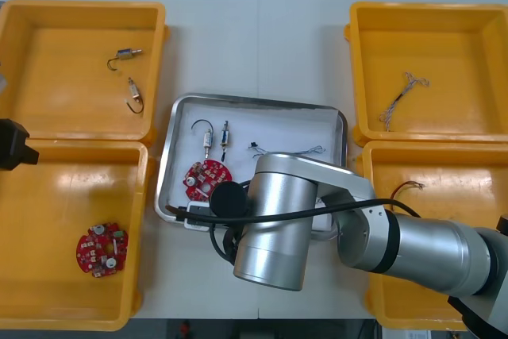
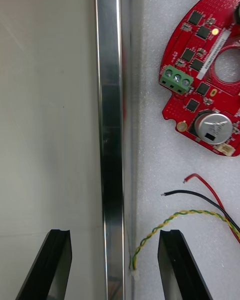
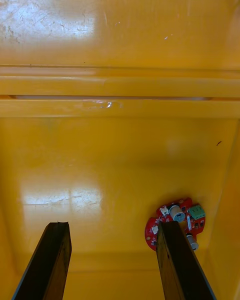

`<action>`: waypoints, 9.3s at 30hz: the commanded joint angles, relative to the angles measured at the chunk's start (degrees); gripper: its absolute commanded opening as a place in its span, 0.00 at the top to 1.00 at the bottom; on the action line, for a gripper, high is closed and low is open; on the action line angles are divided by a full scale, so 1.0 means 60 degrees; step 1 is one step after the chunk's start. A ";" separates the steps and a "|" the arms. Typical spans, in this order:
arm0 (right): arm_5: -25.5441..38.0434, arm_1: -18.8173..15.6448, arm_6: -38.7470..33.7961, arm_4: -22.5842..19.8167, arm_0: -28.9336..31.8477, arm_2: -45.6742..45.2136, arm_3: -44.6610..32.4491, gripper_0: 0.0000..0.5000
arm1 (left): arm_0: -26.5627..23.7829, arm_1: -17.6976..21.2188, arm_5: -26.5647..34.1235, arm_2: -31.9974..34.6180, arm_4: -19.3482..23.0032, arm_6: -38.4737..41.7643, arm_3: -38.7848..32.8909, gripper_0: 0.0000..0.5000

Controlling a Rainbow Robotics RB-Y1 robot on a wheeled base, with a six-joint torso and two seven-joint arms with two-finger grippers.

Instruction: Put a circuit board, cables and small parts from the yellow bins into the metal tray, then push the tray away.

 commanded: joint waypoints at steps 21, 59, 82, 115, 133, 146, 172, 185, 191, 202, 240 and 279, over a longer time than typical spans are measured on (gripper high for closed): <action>-0.0460 0.0361 0.0165 0.0958 -0.0226 0.0627 0.0449 1.00 | 0.0198 0.0397 0.0062 0.0251 -0.0096 -0.0437 -0.0296 0.00; -0.0474 -0.0606 0.0370 0.1529 -0.2437 0.1286 0.0712 1.00 | 0.0198 0.0397 0.0062 0.0251 -0.0096 -0.0437 -0.0296 0.00; -0.0987 -0.0444 0.0707 0.1529 -0.3829 0.1169 0.2353 1.00 | 0.0198 0.0397 0.0062 0.0251 -0.0096 -0.0437 -0.0296 0.00; -0.3580 0.0054 0.1571 0.1544 -0.4825 0.0407 0.5913 1.00 | 0.0198 0.0397 0.0062 0.0251 -0.0096 -0.0437 -0.0296 0.00; -0.4136 0.0229 0.1703 0.1090 -0.4928 0.0217 0.6206 1.00 | 0.0198 0.0397 0.0062 0.0251 -0.0096 -0.0437 -0.0296 0.00; -0.4927 0.0405 0.1776 0.1090 -0.5045 0.0744 0.6572 1.00 | 0.0198 0.0397 0.0062 0.0251 -0.0096 -0.0437 -0.0296 0.00; -0.3682 0.0347 0.1908 0.0797 -0.4884 -0.0223 0.5751 0.00 | 0.0198 0.0397 0.0062 0.0251 -0.0096 -0.0437 -0.0296 0.00; -0.0064 0.0449 0.1776 0.0562 -0.3858 -0.1863 0.2954 0.00 | 0.0198 0.0397 0.0062 0.0251 -0.0096 -0.0437 -0.0296 0.00; 0.2060 0.0933 0.1659 0.0635 -0.3360 -0.3094 0.2338 0.00 | 0.0198 0.0397 0.0062 0.0251 -0.0096 -0.0437 -0.0296 0.00; 0.2727 0.1255 0.1249 0.1163 -0.2203 -0.5481 0.0830 0.00 | 0.0198 0.0397 0.0062 0.0251 -0.0096 -0.0437 -0.0296 0.00; 0.2727 -0.1441 -0.2091 -0.1049 0.3979 -1.2439 -0.3448 0.00 | 0.0198 0.0397 0.0062 0.0251 -0.0096 -0.0437 -0.0296 0.00; 0.2727 -0.1660 -0.1930 -0.1767 0.6879 -1.3523 -0.4429 0.00 | 0.0198 0.0397 0.0062 0.0251 -0.0096 -0.0437 -0.0296 0.00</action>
